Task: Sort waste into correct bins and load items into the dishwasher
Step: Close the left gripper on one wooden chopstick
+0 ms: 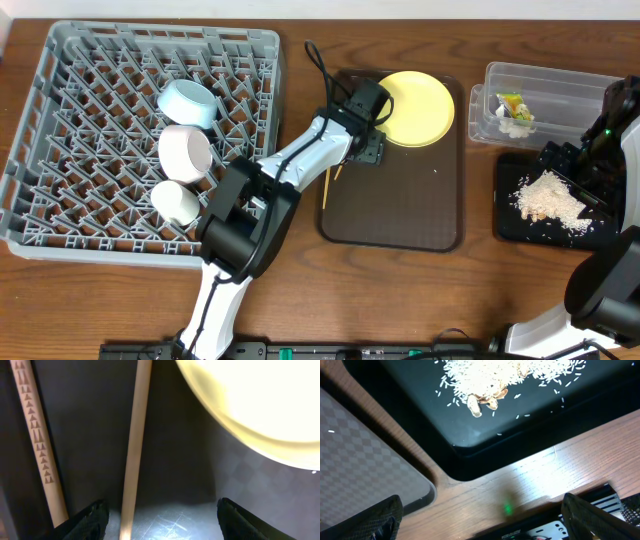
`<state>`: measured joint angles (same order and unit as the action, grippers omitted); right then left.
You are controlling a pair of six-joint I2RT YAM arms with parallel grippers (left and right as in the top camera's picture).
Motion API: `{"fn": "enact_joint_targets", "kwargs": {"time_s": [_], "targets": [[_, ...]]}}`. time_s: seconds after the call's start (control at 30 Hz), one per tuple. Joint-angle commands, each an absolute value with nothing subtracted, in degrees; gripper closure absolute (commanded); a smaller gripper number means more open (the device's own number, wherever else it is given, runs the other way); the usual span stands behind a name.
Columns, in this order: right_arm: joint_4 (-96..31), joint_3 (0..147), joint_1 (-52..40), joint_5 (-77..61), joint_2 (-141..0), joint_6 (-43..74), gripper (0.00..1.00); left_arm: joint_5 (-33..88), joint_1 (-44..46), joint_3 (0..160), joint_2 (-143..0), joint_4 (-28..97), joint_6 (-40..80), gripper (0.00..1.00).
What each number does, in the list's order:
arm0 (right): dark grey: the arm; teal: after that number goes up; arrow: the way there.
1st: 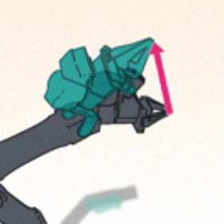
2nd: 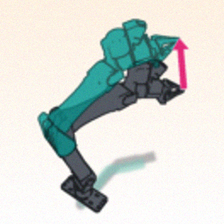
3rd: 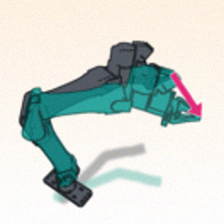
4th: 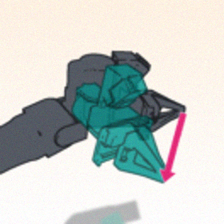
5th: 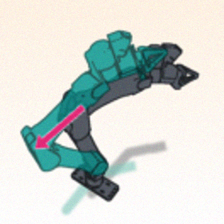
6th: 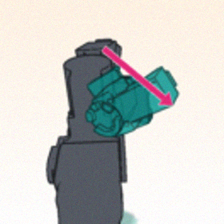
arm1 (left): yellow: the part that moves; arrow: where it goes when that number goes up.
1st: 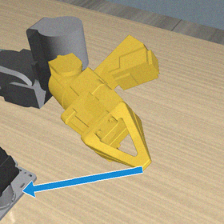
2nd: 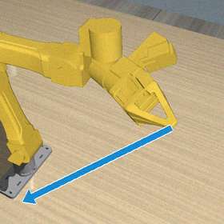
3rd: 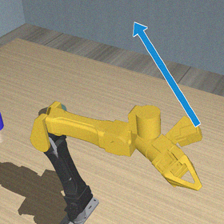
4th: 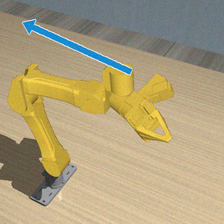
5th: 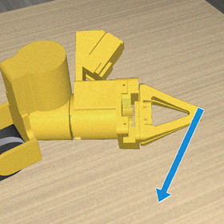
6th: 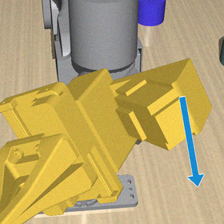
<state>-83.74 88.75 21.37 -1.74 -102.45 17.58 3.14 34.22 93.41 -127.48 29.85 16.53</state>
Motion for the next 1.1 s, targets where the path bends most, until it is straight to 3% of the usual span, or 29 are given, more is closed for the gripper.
{"fn": "enact_joint_targets", "kwargs": {"time_s": [0.0, 0.13, 0.23, 0.63, 0.73, 1.07], "targets": [[-83.8, 88.8, 21.4, -2.0, -101.1, 17.9, 0.01, 3.4, 34.2, 89.3, -129.0, 31.1, 16.8, 0.28], [-83.8, 88.8, 21.4, -2.0, -101.1, 17.9, 0.01, 3.4, 34.2, 87.5, -129.0, 31.1, 16.8, 0.29], [-83.8, 88.8, 21.4, -2.0, -101.1, 17.9, 0.01, 3.4, 34.3, 87.1, -129.0, 31.3, 16.8, 0.38], [-83.8, 88.8, 21.4, -2.0, -101.1, 17.9, 0.01, 3.4, 38.7, 87.1, -129.0, 32.1, 16.8, 0.58], [-83.8, 88.8, 21.4, -2.0, -101.1, 17.9, 0.01, 3.4, 40.0, 87.1, -129.0, 32.5, 16.8, 0.68], [-83.8, 88.8, 21.4, -2.0, -101.1, 18.0, 0.01, 1.9, 40.8, 87.1, -129.0, 32.8, 16.8, 0.77]]}}
